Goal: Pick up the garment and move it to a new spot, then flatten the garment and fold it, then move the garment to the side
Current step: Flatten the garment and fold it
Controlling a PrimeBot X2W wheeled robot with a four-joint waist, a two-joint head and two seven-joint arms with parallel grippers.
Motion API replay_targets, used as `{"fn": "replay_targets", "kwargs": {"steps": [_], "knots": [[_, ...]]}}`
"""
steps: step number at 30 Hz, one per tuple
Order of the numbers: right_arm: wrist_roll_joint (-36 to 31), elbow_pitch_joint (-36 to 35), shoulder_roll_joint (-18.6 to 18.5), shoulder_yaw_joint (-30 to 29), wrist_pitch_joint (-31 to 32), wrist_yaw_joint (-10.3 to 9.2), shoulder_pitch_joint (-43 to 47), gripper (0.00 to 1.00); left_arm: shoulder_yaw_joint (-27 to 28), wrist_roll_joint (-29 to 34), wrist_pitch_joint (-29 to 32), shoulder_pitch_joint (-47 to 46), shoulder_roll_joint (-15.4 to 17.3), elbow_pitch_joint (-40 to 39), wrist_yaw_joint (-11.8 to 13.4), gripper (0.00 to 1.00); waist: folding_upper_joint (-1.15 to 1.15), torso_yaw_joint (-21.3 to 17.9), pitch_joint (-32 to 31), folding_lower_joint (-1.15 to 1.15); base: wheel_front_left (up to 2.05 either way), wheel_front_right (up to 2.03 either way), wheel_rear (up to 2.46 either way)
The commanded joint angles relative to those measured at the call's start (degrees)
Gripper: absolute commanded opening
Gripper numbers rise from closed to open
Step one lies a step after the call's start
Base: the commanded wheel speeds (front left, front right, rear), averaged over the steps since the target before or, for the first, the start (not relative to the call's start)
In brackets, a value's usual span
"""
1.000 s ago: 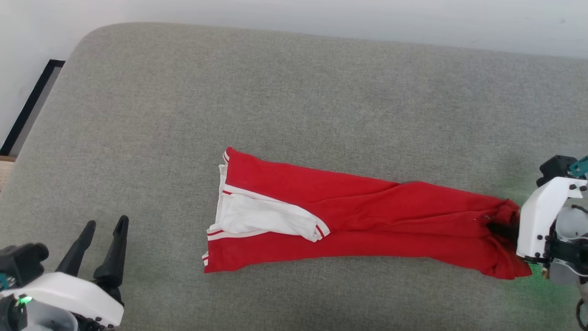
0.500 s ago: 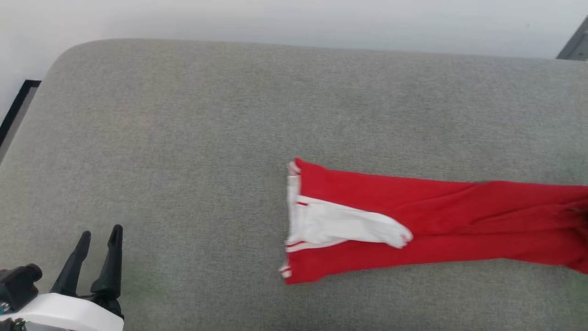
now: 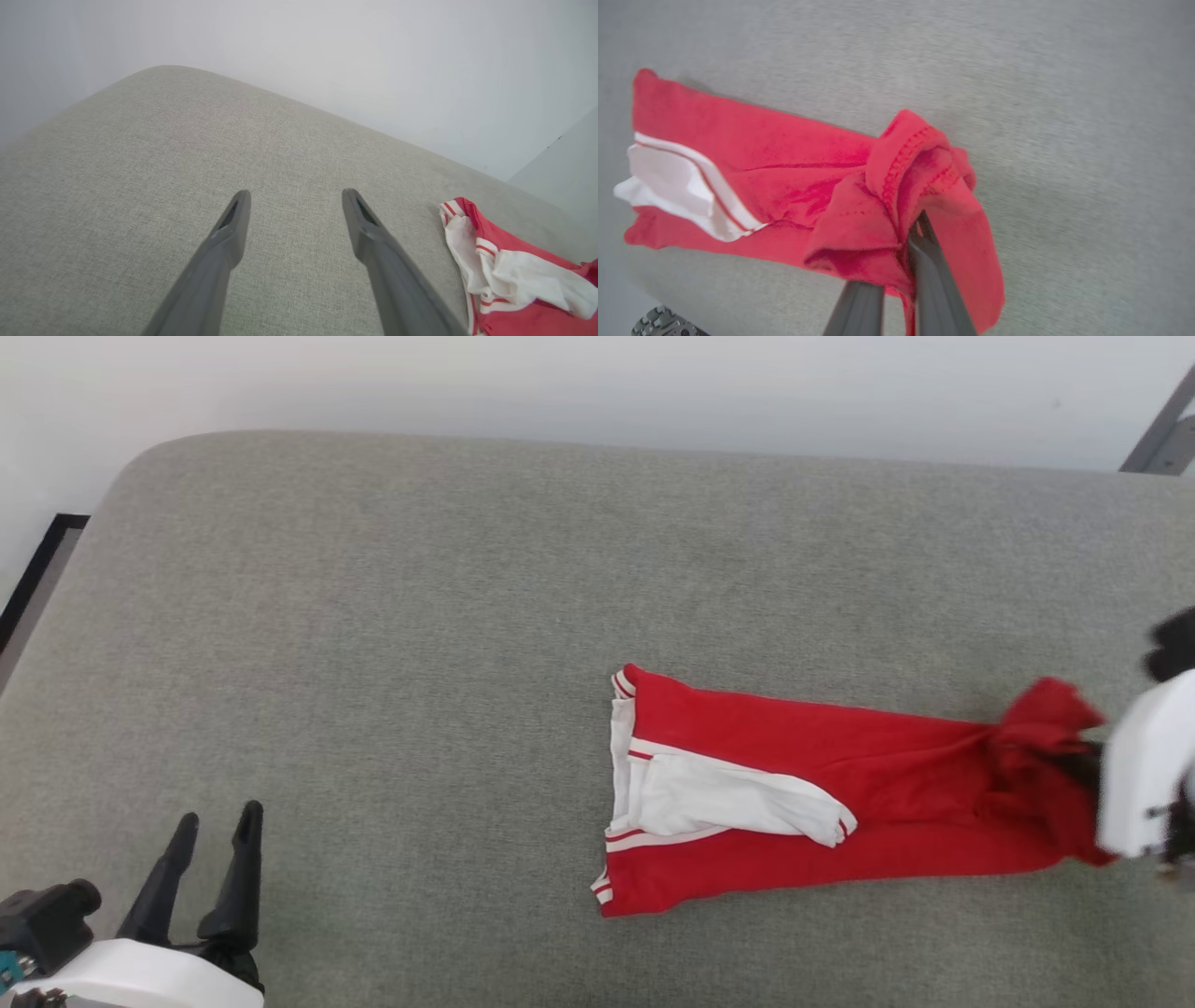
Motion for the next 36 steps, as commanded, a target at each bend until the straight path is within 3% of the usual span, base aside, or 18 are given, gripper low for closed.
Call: {"fn": "replay_targets", "kwargs": {"steps": [1, 8, 18, 19, 20, 21, 27, 36], "knots": [[-0.43, -1.23, 0.72, 0.58, 0.41, -0.03, 0.70, 0.00, -0.11, 0.15, 0.19, 0.65, 0.01, -0.22, -0.03, 1.00, 0.00, 0.42, -0.18, 0.00, 0.00, 0.00, 0.00], [-1.50, -8.17, 7.35, 8.49, 1.58, -0.03, 0.82, 0.00, -1.46, 0.22, 1.28, -1.42, -0.69, -0.34, -0.45, 1.00, 0.00, 3.34, -0.37, 0.00, 0.00, 0.00, 0.00], [-3.81, -0.03, 13.88, 19.75, -2.29, -0.03, -5.33, 0.00, -3.07, 0.13, 2.38, -4.51, -1.91, 0.94, -1.32, 1.00, 0.00, 7.77, 0.30, 0.00, 0.00, 0.00, 0.00], [-3.85, 0.87, 14.34, 20.25, -3.18, -0.03, -6.07, 0.06, -3.19, 0.03, 2.37, -4.60, -2.13, 1.11, -1.40, 1.00, 0.00, 8.05, 0.38, 0.00, 0.00, 0.00, 0.00], [-3.73, 1.84, 14.75, 20.83, -4.17, -0.03, -6.90, 0.30, -3.21, -0.03, 2.29, -4.78, -2.27, 1.29, -1.50, 1.00, 0.00, 8.18, 0.43, 0.00, 0.00, 0.00, 0.00], [-4.26, 2.41, 14.72, 21.51, -5.32, -0.03, -7.76, 0.96, -3.21, -0.11, 2.22, -5.02, -2.40, 1.40, -1.54, 1.00, 0.00, 8.33, 0.54, 0.00, 0.00, 0.00, 0.00], [-0.66, 3.09, 15.11, 20.57, -7.84, -0.03, -9.41, 1.00, -2.53, -0.03, 1.65, -5.13, -2.25, 1.96, -1.64, 1.00, 0.00, 7.72, 0.28, 0.00, 0.00, 0.00, 0.00], [1.24, -7.12, 10.43, 11.57, -14.05, -0.03, -4.40, 1.00, 0.56, 0.75, 0.43, -2.81, -1.57, 0.01, -0.63, 1.00, 0.00, 2.05, -0.73, 0.00, 0.00, 0.00, 0.00]]}}
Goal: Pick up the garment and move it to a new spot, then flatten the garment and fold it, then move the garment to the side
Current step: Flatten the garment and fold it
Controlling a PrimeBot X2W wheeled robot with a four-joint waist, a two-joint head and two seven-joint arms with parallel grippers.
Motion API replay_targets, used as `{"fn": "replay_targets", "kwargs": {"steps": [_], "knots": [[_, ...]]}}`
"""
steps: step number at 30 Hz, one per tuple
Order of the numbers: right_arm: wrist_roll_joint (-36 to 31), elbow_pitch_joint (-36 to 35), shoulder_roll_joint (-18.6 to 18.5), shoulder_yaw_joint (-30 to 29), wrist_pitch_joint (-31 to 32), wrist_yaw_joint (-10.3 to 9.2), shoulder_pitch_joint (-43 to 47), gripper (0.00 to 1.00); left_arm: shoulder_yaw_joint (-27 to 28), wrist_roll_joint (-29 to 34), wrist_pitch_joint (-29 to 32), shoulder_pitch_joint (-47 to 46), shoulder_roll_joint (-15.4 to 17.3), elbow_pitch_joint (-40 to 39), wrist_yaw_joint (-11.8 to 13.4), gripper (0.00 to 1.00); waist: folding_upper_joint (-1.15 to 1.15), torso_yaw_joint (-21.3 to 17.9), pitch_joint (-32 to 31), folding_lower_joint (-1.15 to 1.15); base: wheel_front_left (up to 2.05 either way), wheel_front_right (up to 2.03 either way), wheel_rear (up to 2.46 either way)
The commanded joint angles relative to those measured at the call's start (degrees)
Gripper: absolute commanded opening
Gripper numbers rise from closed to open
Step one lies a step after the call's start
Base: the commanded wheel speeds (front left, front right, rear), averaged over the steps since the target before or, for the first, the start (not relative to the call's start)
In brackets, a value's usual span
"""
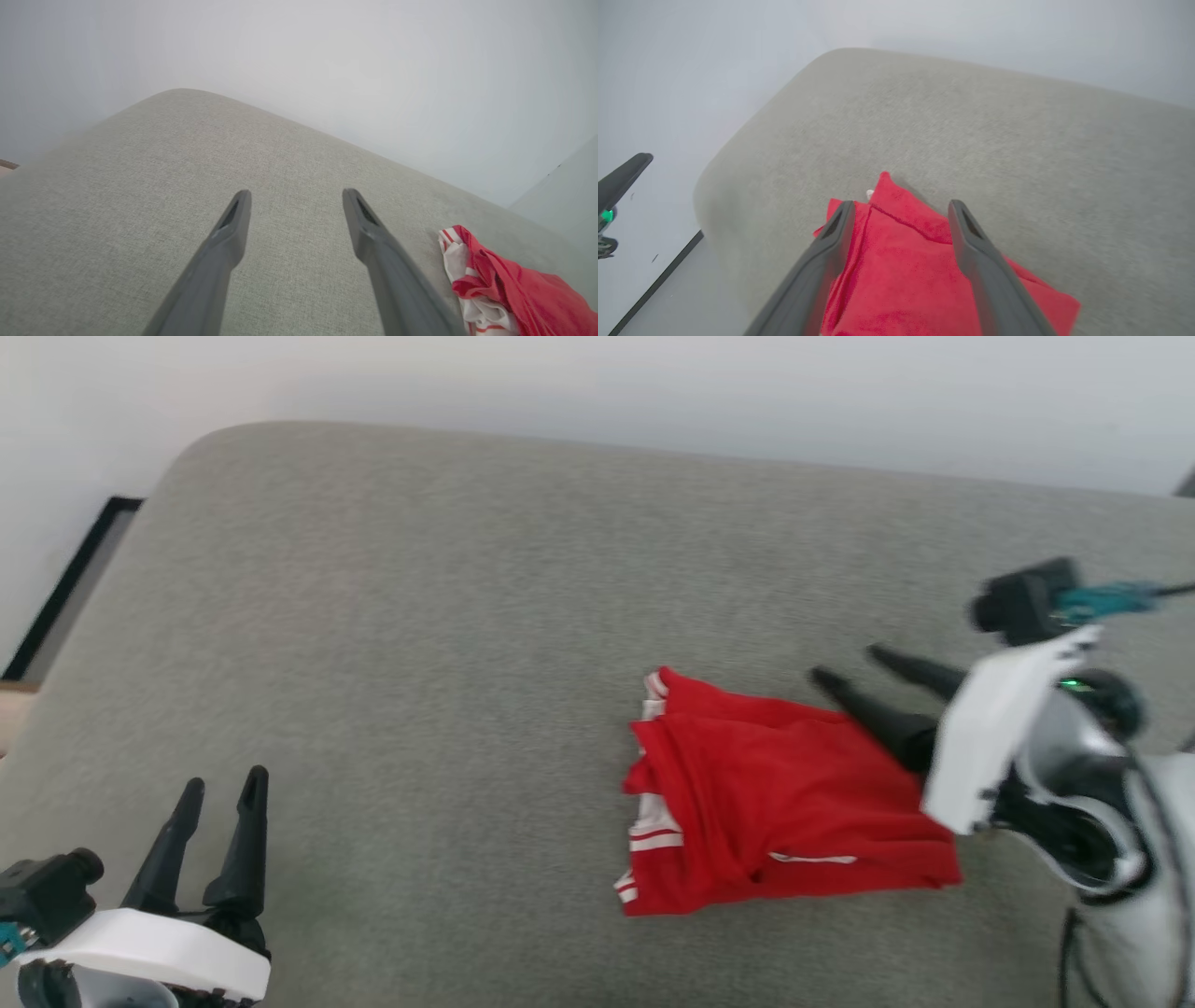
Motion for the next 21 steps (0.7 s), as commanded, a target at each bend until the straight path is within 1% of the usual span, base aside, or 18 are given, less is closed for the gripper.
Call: {"fn": "replay_targets", "kwargs": {"steps": [1, 2, 3, 6, 8, 10, 14, 18, 20, 21], "knots": [[-1.29, -1.77, -1.31, -2.32, -2.43, -0.01, 1.93, 1.00, 0.65, 0.83, -0.55, 0.63, 0.24, -0.67, 0.28, 1.00, 0.00, -2.62, -0.36, 0.00, 0.00, 0.00, 0.00], [-1.98, -2.53, -1.68, -3.62, -3.97, -0.01, 2.81, 1.00, 0.92, 1.27, -0.63, 0.66, 0.40, -0.86, 0.41, 1.00, 0.00, -3.35, -0.40, 0.00, 0.00, 0.00, 0.00], [-1.98, -2.53, -1.68, -3.62, -3.97, -0.01, 2.81, 1.00, 0.92, 1.27, -0.63, 0.66, 0.40, -0.86, 0.41, 1.00, 0.00, -3.35, -0.40, 0.00, 0.00, 0.00, 0.00], [-3.93, -3.44, -2.64, -6.54, -8.81, -0.01, 5.18, 1.00, 1.69, 2.68, -0.76, 1.10, 0.85, -1.14, 0.60, 1.00, 0.00, -5.61, -0.41, 0.00, 0.00, 0.00, 0.00], [-4.61, -3.17, -2.58, -8.46, -12.52, -0.01, 6.63, 1.00, 2.47, 2.99, -0.94, 1.35, 0.94, -1.37, 0.44, 1.00, 0.00, -7.07, -0.47, 0.00, 0.00, 0.00, 0.00], [-6.10, -2.58, -3.25, -9.31, -16.30, -0.01, 7.88, 1.00, 3.09, 3.72, -1.05, 1.62, 1.02, -1.32, 0.28, 1.00, 0.00, -8.34, -0.59, 0.00, 0.00, 0.00, 0.00], [-8.72, -0.02, -3.96, -10.37, -23.94, -0.01, 10.30, 1.00, 3.76, 6.03, -1.15, 1.77, 1.25, -0.92, 0.23, 1.00, 0.00, -10.22, -1.36, 0.00, 0.00, 0.00, 0.00], [-10.15, 3.07, -3.59, -10.73, -30.95, -0.01, 12.07, 1.00, 4.73, 9.42, -1.22, 2.05, 1.30, -0.70, 0.54, 1.00, 0.00, -11.60, -2.65, 0.00, 0.00, 0.00, 0.00], [-10.85, 4.49, -3.49, -10.86, -34.01, -0.01, 12.89, 1.00, 5.89, 11.02, -1.24, 3.06, 0.79, -0.91, 0.27, 1.00, 0.00, -12.21, -3.50, 0.00, 0.00, 0.00, 0.00], [-10.86, 5.85, -2.83, -10.49, -36.24, -0.01, 13.75, 1.00, 7.30, 13.00, -1.25, 4.21, 0.14, -0.88, -0.05, 1.00, 0.00, -12.72, -4.43, 0.00, 0.00, 0.00, 0.00]]}}
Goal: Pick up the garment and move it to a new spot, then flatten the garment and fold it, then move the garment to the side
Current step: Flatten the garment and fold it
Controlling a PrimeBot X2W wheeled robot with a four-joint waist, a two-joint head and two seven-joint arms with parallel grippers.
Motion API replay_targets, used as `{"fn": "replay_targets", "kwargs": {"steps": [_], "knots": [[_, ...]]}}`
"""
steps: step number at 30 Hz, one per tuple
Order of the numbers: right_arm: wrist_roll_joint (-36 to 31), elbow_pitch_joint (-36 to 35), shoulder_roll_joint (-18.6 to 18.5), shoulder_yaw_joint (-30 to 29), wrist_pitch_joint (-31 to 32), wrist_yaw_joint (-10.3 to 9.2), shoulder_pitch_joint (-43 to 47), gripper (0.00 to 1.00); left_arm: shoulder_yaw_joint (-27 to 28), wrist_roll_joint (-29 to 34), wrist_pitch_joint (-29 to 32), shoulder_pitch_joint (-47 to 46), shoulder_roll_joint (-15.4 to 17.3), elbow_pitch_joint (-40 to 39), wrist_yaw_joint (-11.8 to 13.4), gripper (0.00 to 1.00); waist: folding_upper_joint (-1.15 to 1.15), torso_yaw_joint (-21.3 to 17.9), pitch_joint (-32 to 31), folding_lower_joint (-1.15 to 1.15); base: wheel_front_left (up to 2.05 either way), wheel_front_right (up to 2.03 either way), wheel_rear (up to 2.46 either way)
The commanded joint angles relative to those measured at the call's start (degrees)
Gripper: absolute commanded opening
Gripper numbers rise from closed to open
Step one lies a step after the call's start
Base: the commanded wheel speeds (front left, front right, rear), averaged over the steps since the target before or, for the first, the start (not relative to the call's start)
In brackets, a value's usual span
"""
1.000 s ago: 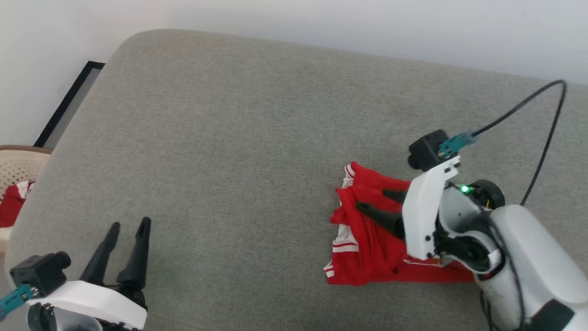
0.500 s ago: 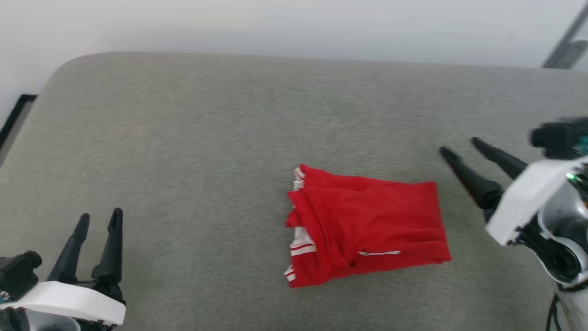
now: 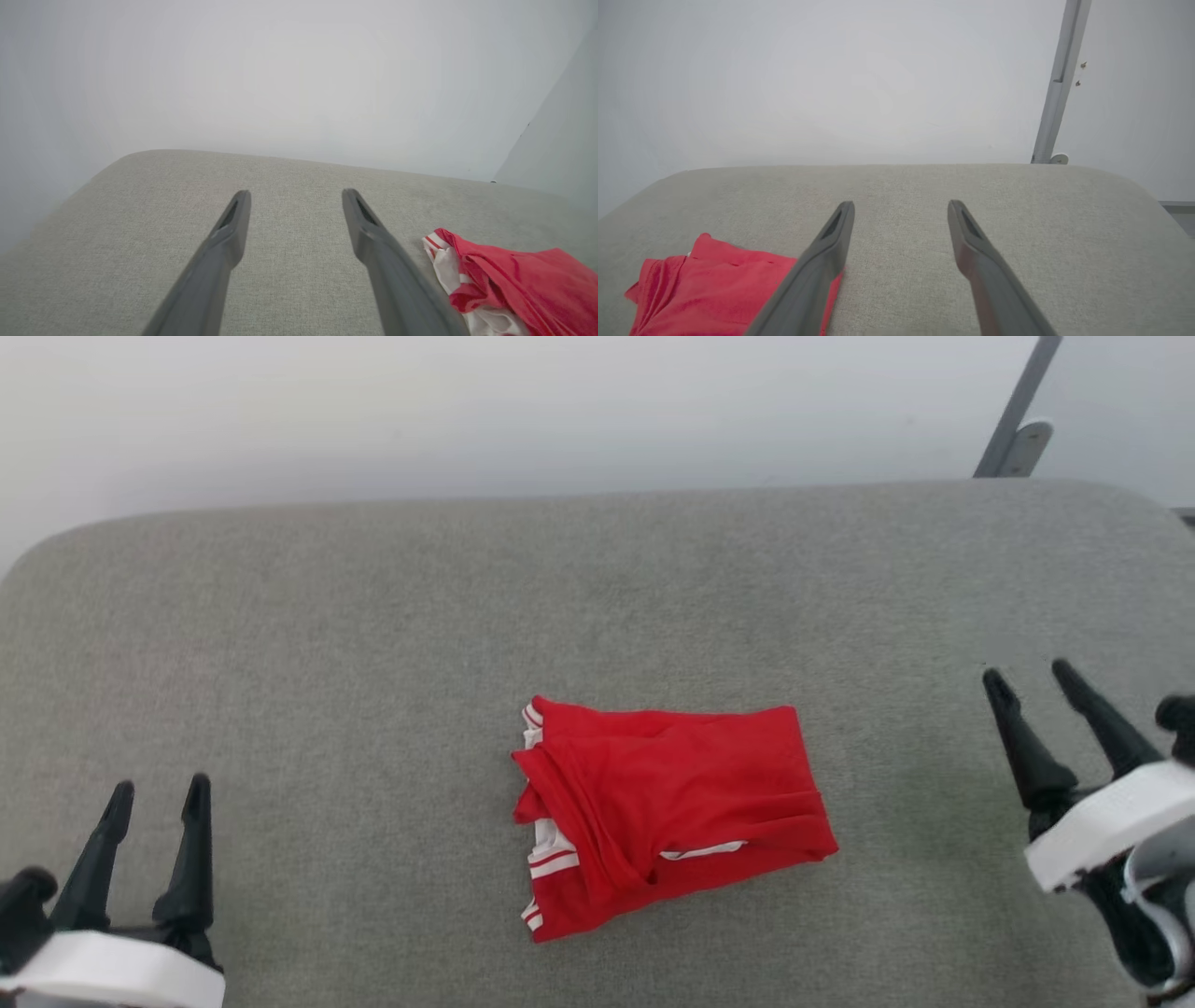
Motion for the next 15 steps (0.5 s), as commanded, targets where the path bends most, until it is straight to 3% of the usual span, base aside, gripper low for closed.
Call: {"fn": "replay_targets", "kwargs": {"steps": [1, 15], "knots": [[-0.49, 0.65, 0.55, 0.40, -1.63, -0.01, 1.02, 1.00, 0.83, 1.19, -0.35, 1.65, -0.63, 0.26, -0.57, 1.00, 0.00, -0.83, -1.35, 0.00, 0.00, 0.00, 0.00], [-0.05, 6.18, 0.65, 3.94, -11.06, -0.01, 7.00, 1.00, 8.34, 8.02, -0.37, 8.31, -5.64, 1.73, -4.85, 1.00, 0.00, -1.72, -6.14, 0.00, 0.00, 0.00, 0.00]]}}
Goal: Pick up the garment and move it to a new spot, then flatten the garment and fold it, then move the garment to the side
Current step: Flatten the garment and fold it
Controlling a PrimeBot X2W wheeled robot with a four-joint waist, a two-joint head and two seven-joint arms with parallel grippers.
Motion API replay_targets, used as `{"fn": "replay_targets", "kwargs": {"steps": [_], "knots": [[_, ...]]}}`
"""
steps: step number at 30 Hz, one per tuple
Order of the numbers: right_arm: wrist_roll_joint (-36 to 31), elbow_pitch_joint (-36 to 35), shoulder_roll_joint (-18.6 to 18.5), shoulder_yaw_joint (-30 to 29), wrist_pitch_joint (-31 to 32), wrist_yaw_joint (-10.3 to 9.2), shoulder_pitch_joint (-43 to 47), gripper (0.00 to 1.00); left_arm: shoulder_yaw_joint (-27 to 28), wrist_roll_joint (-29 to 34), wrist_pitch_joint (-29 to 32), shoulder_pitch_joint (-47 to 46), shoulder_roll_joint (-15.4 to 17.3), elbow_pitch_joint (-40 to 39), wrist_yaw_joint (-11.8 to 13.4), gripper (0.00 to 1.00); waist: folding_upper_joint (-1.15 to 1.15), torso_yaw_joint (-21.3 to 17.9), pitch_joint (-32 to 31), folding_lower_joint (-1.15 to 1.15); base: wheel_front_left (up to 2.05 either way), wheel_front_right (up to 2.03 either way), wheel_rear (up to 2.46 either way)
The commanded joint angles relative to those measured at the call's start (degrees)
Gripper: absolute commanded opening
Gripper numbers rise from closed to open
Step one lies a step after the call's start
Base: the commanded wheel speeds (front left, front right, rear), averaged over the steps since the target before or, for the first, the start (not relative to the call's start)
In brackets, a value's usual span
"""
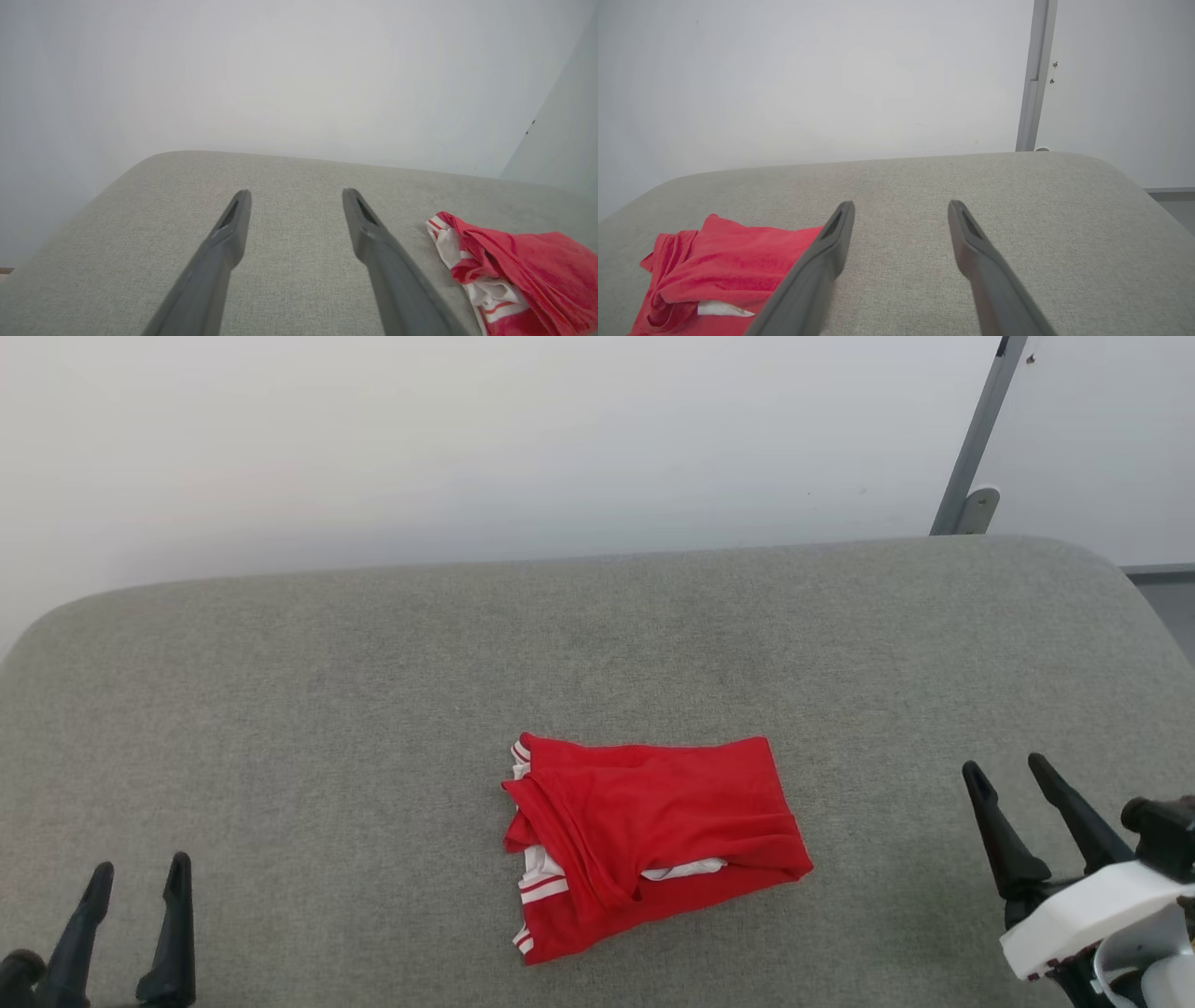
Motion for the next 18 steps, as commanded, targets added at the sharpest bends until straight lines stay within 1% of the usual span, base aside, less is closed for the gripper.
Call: {"fn": "replay_targets", "kwargs": {"steps": [1, 9, 18], "knots": [[0.12, 0.49, 0.15, 0.28, -0.99, -0.01, 0.77, 1.00, 0.63, 1.17, -0.37, 0.75, -0.41, 0.33, -0.56, 1.00, 0.00, 0.05, -0.30, 0.00, 0.00, 0.00, 0.00], [0.24, 1.42, 0.21, 1.07, -2.86, -0.01, 1.88, 1.00, 2.53, 3.40, -0.38, 1.04, -2.82, 1.23, -2.50, 1.00, 0.00, 0.50, -1.14, 0.00, 0.00, 0.00, 0.00], [0.01, 0.57, 0.44, 0.89, -2.72, -0.01, 2.69, 1.00, 2.34, 5.71, -0.38, -0.52, -3.95, 2.46, -3.73, 1.00, 0.00, 1.39, -1.16, 0.00, 0.00, 0.00, 0.00]]}}
